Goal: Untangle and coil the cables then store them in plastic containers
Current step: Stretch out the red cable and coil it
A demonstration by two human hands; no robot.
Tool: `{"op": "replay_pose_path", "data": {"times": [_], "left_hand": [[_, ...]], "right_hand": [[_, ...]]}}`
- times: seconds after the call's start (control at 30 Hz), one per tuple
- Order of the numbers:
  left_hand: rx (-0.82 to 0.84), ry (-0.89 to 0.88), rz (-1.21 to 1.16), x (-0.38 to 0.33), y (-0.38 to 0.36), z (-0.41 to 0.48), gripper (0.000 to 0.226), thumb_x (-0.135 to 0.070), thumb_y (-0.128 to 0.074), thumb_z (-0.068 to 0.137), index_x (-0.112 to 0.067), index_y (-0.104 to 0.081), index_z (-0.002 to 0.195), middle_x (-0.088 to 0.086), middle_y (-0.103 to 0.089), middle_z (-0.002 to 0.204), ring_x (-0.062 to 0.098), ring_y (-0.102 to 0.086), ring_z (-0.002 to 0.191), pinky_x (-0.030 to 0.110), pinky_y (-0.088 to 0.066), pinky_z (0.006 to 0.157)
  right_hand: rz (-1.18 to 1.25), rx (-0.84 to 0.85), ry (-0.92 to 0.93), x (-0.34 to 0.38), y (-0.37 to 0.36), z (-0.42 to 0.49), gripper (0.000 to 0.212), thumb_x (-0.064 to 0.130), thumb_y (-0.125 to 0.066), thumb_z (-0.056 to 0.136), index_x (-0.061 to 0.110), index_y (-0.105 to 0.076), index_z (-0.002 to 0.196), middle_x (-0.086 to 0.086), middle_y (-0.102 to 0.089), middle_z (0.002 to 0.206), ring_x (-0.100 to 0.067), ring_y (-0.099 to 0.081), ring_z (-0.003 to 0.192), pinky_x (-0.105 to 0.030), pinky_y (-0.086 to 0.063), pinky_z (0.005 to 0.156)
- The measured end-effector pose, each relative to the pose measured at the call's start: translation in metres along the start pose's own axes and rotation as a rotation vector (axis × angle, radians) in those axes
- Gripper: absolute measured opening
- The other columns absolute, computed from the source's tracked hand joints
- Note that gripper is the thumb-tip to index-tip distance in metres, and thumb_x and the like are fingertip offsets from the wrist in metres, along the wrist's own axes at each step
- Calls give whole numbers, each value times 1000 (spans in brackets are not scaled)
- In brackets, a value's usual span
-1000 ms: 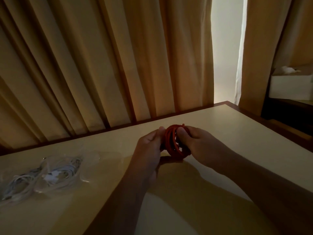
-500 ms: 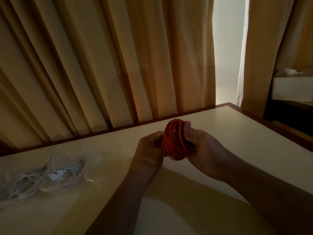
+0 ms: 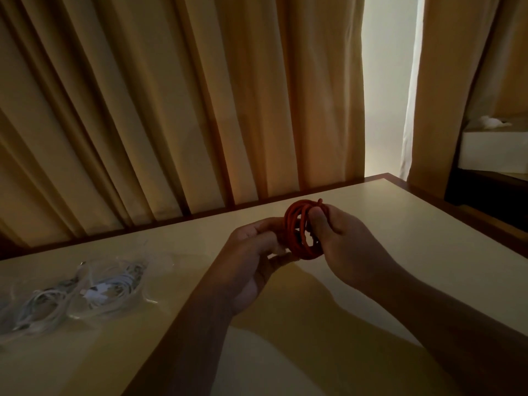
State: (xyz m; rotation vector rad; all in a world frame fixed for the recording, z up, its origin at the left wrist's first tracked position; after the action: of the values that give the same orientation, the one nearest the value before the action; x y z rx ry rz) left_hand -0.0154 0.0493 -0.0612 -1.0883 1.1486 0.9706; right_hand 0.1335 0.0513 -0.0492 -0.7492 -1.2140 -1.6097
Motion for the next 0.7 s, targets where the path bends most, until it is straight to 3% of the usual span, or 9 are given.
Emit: {"op": "replay_pose_path", "data": {"times": [0.07, 0.2, 0.37, 0.5, 0.63, 0.7], "left_hand": [[54, 25, -89, 0, -5, -1, 32, 1, -55, 86, 3, -73, 112, 19, -72, 107, 27, -68, 104, 51, -55, 101], [83, 34, -146, 1, -10, -1, 34, -14, -68, 91, -2, -69, 123, 14, -73, 116, 24, -69, 113, 49, -55, 102], [111, 17, -123, 1, -12, -1, 48, -7, -76, 87, -2, -63, 133, 17, -68, 130, 30, -65, 123, 53, -51, 106], [118, 11, -175, 3, -13, -2, 44, -8, -72, 89, -1, -64, 132, 19, -67, 131, 29, -65, 124, 55, -49, 108], [123, 30, -243, 2, -14, -4, 43, -5, -66, 92, -1, -62, 134, 22, -66, 132, 32, -66, 122, 52, -55, 100], [86, 40, -338, 3, -12, -5, 43, -14, -62, 96, -1, -59, 137, 24, -64, 134, 34, -66, 122, 50, -57, 95]], "right_hand": [[-43, -2, 23, 1, -1, 1, 52, 46, -30, 101, 17, -54, 137, 8, -60, 107, -6, -58, 103, -8, -44, 75], [-3, 10, 16, 0, -1, 2, 69, 58, -25, 87, 18, -57, 133, 6, -64, 105, -4, -60, 97, -10, -43, 75], [14, 36, 3, -5, -2, 4, 48, 47, -30, 102, 19, -59, 128, 7, -65, 102, -4, -61, 97, -13, -44, 75], [35, 84, 21, -4, -2, 3, 50, 52, -30, 97, 25, -57, 129, 15, -63, 104, 1, -59, 101, -13, -44, 83], [54, 121, 25, -5, -4, 3, 45, 51, -32, 98, 28, -57, 127, 16, -64, 105, -1, -60, 104, -14, -47, 86], [109, 156, 1, -6, -9, 3, 42, 52, -33, 98, 32, -56, 126, 14, -65, 108, -1, -61, 105, -16, -48, 90]]}}
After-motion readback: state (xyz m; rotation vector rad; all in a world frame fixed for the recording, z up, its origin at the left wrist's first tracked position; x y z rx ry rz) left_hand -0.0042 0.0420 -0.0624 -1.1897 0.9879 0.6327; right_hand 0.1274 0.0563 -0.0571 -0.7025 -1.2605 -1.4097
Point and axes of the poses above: each hand's wrist, its own z-axis towards the middle knuckle, its own y-axis out of the back of the hand, x = y × z, the point moved 8 cm from there along z, towards the middle knuckle
